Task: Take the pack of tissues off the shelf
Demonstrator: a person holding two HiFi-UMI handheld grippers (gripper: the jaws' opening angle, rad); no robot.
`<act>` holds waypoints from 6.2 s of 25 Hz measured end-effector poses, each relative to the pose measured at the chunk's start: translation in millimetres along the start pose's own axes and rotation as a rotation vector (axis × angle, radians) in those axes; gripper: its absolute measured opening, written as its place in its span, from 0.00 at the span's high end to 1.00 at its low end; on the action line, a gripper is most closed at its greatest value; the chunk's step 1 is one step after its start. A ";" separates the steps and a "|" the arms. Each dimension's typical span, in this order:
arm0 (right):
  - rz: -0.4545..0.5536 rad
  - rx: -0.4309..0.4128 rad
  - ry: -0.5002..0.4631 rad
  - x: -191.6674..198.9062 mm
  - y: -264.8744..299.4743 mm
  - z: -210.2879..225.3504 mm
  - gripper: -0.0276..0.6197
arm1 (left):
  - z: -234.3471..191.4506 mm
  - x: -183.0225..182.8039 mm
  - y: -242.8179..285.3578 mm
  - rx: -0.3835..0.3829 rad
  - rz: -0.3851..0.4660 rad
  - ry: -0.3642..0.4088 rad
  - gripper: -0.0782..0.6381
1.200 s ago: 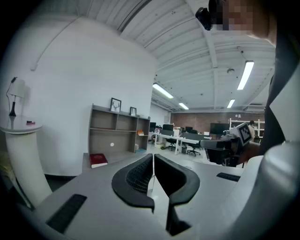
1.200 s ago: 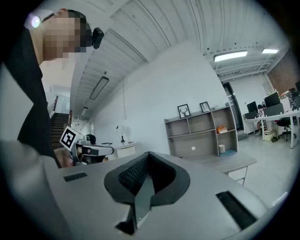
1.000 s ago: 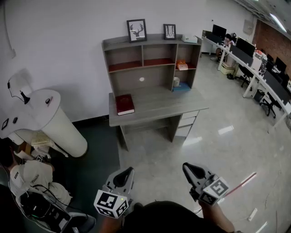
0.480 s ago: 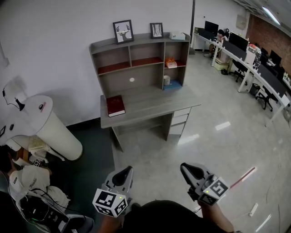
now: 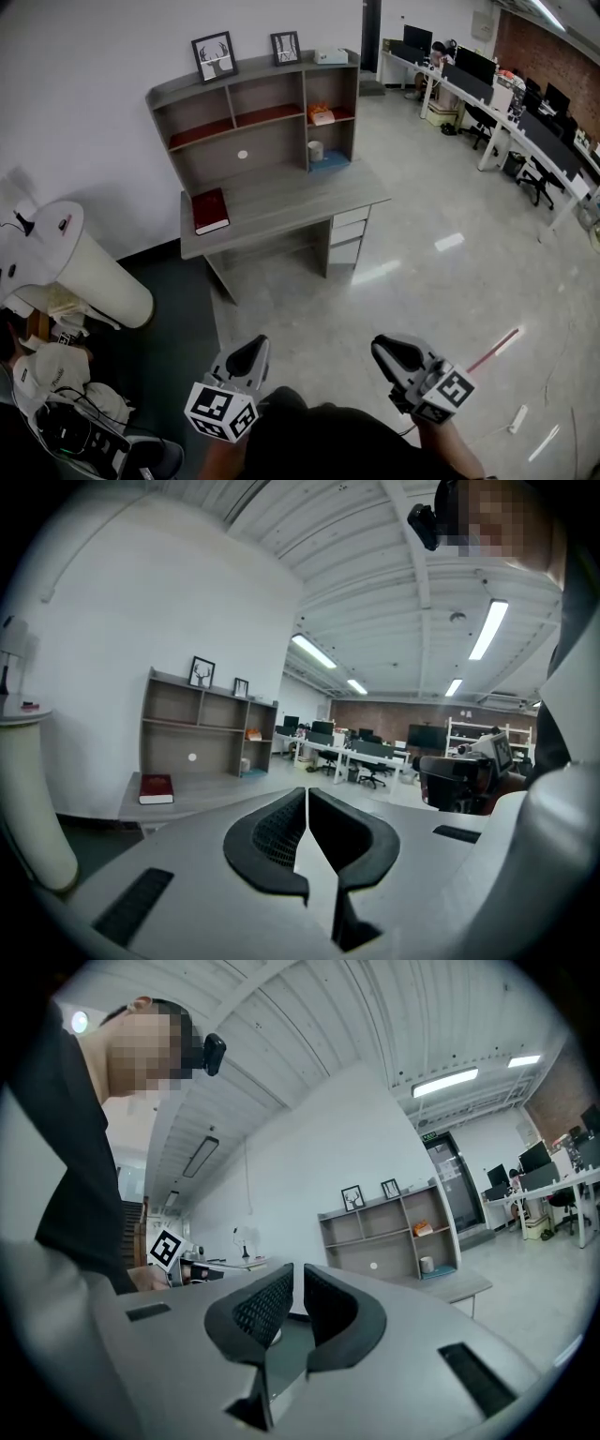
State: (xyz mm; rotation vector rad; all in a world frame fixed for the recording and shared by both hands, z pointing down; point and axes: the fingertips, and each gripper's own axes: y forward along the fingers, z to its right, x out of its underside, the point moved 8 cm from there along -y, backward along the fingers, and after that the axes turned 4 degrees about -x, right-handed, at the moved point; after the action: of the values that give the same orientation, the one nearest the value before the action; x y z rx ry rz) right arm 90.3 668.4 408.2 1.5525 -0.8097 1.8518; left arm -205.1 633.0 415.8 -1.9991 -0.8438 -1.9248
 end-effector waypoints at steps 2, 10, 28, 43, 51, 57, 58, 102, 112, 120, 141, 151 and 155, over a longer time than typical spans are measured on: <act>0.012 0.010 0.018 -1.6 -1.6 8.7 0.93 | 1.2 -0.6 9.9 0.000 -0.007 -0.003 0.86; -0.015 0.020 0.047 6.3 13.9 59.8 0.93 | -12.8 -11.9 74.3 0.036 -0.018 -0.012 0.86; -0.039 0.033 0.075 -19.3 214.4 192.4 0.93 | -177.7 -73.9 223.3 0.068 -0.010 0.026 0.86; -0.022 0.033 0.218 2.6 281.4 309.3 0.93 | -226.6 -89.7 344.4 0.071 -0.062 0.003 0.86; -0.053 -0.032 0.194 -18.5 299.8 434.9 0.93 | -213.7 -133.5 460.5 0.044 -0.029 0.011 0.86; -0.085 -0.093 0.183 -33.9 303.7 519.3 0.93 | -200.3 -156.3 531.2 0.000 -0.010 -0.003 0.86; -0.093 -0.099 0.183 -35.3 304.8 530.2 0.93 | -198.9 -158.0 538.7 -0.006 -0.009 -0.007 0.86; -0.020 0.067 -0.256 -283.5 509.4 783.4 0.70 | -328.7 -252.8 689.2 0.015 0.035 -0.008 0.86; -0.069 0.045 -0.195 -302.5 530.9 810.4 0.61 | -307.3 -243.5 694.6 0.038 0.012 -0.034 0.86; -0.110 0.085 -0.195 -288.3 548.3 819.7 0.61 | -305.7 -239.2 685.3 0.022 0.010 -0.047 0.86; -0.079 -0.027 -0.234 -293.8 537.5 784.0 0.92 | -305.1 -229.2 686.1 0.063 -0.011 -0.078 0.86; 0.031 -0.138 -0.196 -309.0 499.4 741.8 0.92 | -312.7 -231.6 685.5 0.049 -0.013 -0.072 0.86; 0.032 -0.179 -0.149 -279.3 480.6 722.4 0.92 | -314.1 -230.2 685.3 0.040 -0.012 -0.078 0.86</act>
State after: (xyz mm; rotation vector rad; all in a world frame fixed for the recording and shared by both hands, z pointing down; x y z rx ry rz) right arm 223.6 -207.0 191.8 1.5837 -1.0436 1.6507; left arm -79.1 -143.8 372.8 -2.0617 -0.9084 -1.8319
